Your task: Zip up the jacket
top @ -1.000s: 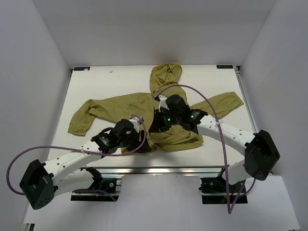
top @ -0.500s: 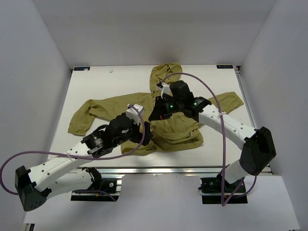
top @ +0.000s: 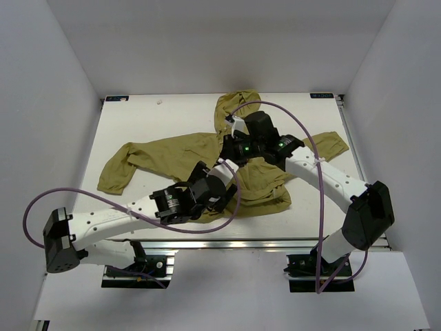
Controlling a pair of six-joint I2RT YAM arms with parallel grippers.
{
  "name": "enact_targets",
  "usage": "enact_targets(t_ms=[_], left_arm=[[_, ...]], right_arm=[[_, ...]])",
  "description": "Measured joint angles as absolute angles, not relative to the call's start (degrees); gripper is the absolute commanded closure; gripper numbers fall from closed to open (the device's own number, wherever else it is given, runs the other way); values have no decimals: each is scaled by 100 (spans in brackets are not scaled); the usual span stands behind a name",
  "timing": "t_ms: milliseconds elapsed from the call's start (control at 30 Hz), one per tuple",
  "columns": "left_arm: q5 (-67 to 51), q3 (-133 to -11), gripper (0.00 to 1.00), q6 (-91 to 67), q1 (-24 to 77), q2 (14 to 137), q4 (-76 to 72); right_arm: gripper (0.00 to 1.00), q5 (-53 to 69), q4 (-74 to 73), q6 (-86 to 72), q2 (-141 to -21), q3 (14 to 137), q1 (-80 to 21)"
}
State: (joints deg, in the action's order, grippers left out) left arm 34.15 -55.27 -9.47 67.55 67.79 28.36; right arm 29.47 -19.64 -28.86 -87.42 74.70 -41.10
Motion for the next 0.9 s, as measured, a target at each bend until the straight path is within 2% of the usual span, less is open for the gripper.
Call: enact_targets(t_ms=[100,167,200,667,767,900], left_arm=[[3747,-5518,5,-821,6761,6949,2912],[3885,-5509,15,-749,6764,6943,2862],[3931,-5502,16,-716,6764,6932,2790],[3957,-5186,17,-272,6764,6971,2093],[3955,-5096,28,-191,6764,6982,1887],[3938,-4995,33,-86,6764,7032,1658]], right_arm=[[100,3022,-1962,-2899,-8742,7470,-4075],[100,3052,-1962,-2912,-8742,7470,-4060],[100,3068,-1962,-2919,-8742,7470,-4056],[100,3317,-1953,-2961,-8742,7470,-3944],[100,3361,-1944,-2963,-8742,7470,-3931],[100,3494,-1916,-2967,-8742,7470,-3887]])
